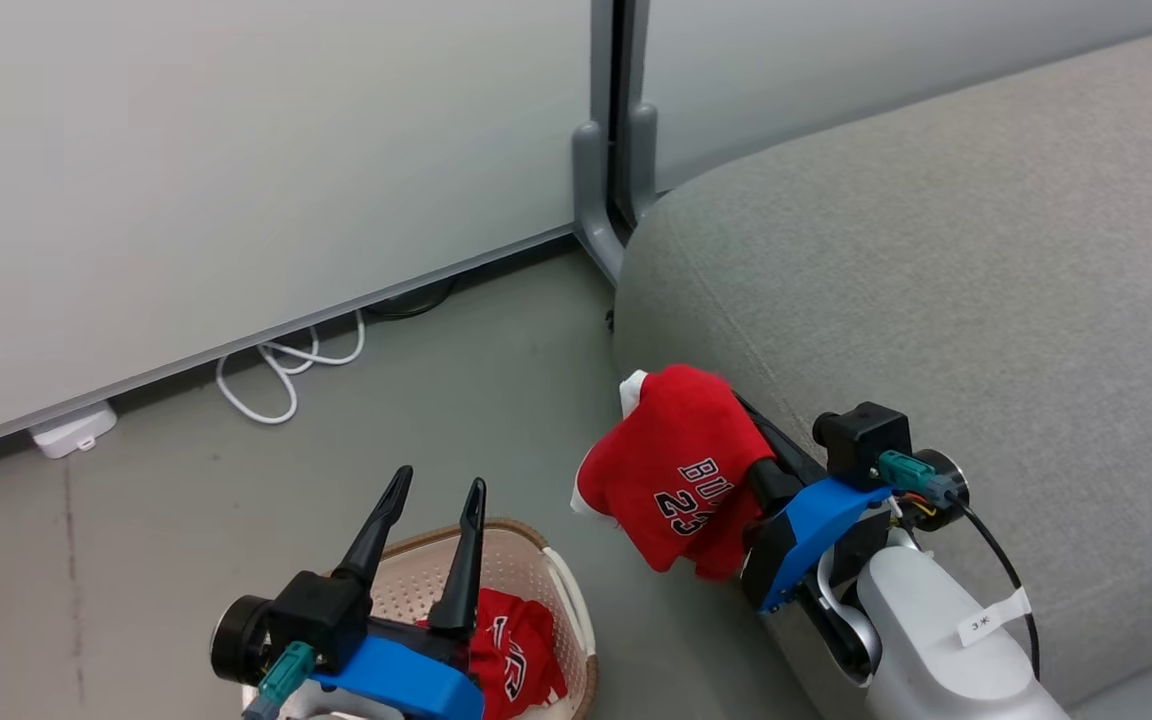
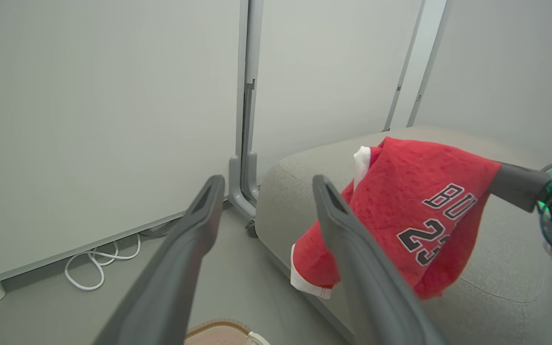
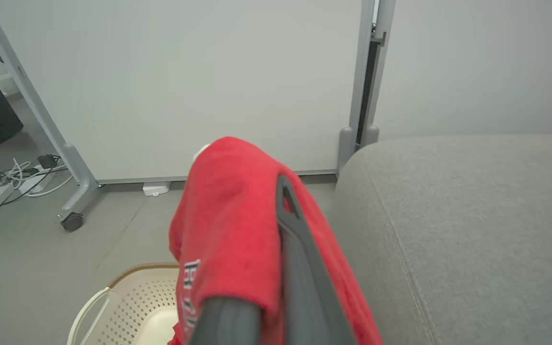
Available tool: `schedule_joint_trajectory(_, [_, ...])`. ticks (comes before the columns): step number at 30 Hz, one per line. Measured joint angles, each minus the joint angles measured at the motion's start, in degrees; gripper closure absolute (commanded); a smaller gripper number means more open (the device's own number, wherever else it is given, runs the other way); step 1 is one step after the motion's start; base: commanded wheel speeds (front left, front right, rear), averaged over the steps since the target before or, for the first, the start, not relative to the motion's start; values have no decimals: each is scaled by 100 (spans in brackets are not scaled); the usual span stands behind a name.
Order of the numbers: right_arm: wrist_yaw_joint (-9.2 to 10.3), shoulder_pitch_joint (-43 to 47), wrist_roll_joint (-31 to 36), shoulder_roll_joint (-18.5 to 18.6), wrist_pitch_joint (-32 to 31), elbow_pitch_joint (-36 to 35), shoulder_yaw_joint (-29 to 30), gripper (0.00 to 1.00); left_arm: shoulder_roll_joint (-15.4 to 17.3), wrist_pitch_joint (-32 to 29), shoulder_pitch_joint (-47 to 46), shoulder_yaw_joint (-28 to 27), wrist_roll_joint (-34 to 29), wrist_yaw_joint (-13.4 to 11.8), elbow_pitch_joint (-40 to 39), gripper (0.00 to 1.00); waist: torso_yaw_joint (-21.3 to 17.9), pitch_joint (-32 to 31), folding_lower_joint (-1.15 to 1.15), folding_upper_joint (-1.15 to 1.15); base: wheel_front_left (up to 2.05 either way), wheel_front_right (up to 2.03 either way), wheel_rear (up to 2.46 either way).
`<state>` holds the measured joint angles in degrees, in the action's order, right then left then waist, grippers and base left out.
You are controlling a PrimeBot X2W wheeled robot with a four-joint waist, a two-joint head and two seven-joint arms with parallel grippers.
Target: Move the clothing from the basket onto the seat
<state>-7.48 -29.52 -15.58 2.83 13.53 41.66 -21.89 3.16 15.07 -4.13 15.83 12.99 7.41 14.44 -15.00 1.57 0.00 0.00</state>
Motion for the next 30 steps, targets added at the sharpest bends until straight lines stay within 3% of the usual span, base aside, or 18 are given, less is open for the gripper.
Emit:
schedule_joint_trajectory(17, [-1, 69, -172, 1, -7, -270, -93, 100, 121, -1, -224, 110, 5, 0, 30, 0, -1114, 283, 1, 0, 0, 0, 0])
schedule_joint_trajectory(30, [-1, 182, -151, 1, 12, -308, -76, 100, 122, 0, -224, 171, 11, 0, 44, 0, -1385, 243, 0, 0, 0, 0, 0])
